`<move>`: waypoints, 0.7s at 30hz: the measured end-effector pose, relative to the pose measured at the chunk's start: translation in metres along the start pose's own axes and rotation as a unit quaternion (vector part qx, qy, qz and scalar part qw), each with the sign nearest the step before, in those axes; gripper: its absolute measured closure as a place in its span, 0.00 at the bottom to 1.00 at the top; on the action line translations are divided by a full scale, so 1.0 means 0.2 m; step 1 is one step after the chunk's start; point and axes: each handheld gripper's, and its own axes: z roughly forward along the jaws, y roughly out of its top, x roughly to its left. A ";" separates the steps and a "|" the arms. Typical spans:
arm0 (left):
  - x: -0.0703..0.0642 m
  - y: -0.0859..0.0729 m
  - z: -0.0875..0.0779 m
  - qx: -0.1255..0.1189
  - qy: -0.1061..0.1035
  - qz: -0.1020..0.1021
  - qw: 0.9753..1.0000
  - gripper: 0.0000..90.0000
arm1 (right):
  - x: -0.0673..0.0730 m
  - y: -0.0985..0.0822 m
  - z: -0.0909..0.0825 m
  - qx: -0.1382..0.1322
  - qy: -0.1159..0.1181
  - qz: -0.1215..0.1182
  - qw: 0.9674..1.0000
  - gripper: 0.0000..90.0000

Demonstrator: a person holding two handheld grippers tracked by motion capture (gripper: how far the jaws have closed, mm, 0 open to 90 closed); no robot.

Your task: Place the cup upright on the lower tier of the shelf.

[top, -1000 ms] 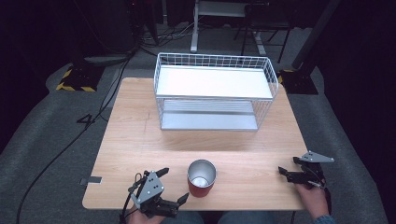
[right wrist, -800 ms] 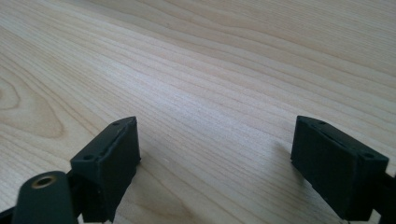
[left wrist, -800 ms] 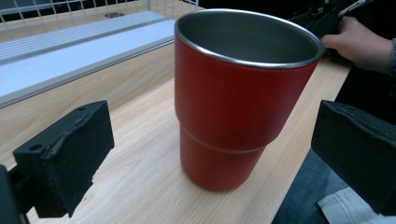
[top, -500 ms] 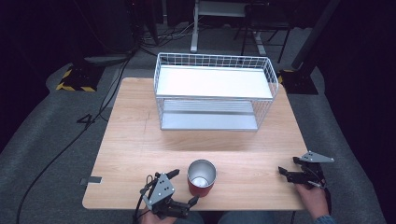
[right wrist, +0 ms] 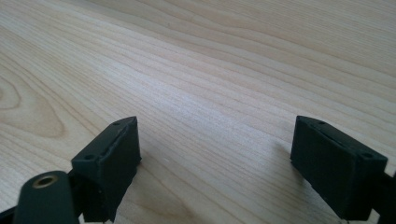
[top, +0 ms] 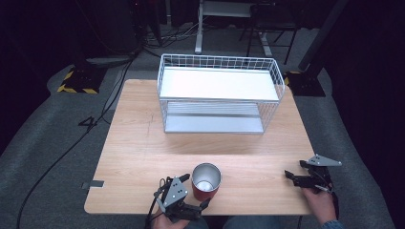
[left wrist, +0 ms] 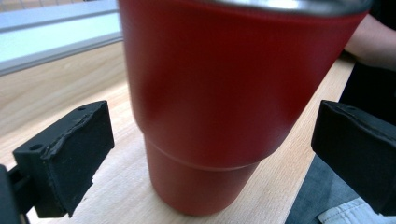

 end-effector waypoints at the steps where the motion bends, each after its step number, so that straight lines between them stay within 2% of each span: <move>1: -0.01 -0.01 0.02 0.003 -0.002 0.002 1.000 0.00 | 0.00 0.00 0.00 0.000 0.000 0.000 1.000 0.18; 3: -0.01 -0.01 0.04 0.007 -0.002 0.001 1.000 0.00 | 0.00 0.00 0.00 0.000 0.000 -0.001 1.000 0.18; 5: -0.01 -0.03 0.07 0.022 0.009 0.010 1.000 0.00 | 0.00 0.00 0.00 0.000 0.000 0.000 1.000 0.18; 6: -0.01 -0.03 0.07 0.022 0.009 0.010 1.000 0.00 | 0.00 0.00 0.00 0.000 0.000 0.000 1.000 0.18; 10: -0.01 -0.04 0.12 0.043 0.024 -0.006 0.999 0.00 | 0.00 0.00 0.00 0.000 0.000 0.000 1.000 0.18; 14: -0.01 -0.05 0.14 0.052 0.030 -0.006 0.998 0.00 | 0.00 0.00 0.00 -0.001 0.000 -0.001 1.000 0.18; 19: -0.01 -0.05 0.15 0.056 0.031 -0.008 0.998 0.02 | 0.00 0.00 0.00 -0.001 0.000 -0.001 1.000 0.18; 21: -0.01 -0.05 0.15 0.053 0.021 -0.005 0.998 0.09 | 0.00 0.00 0.00 -0.001 0.000 -0.001 1.000 0.18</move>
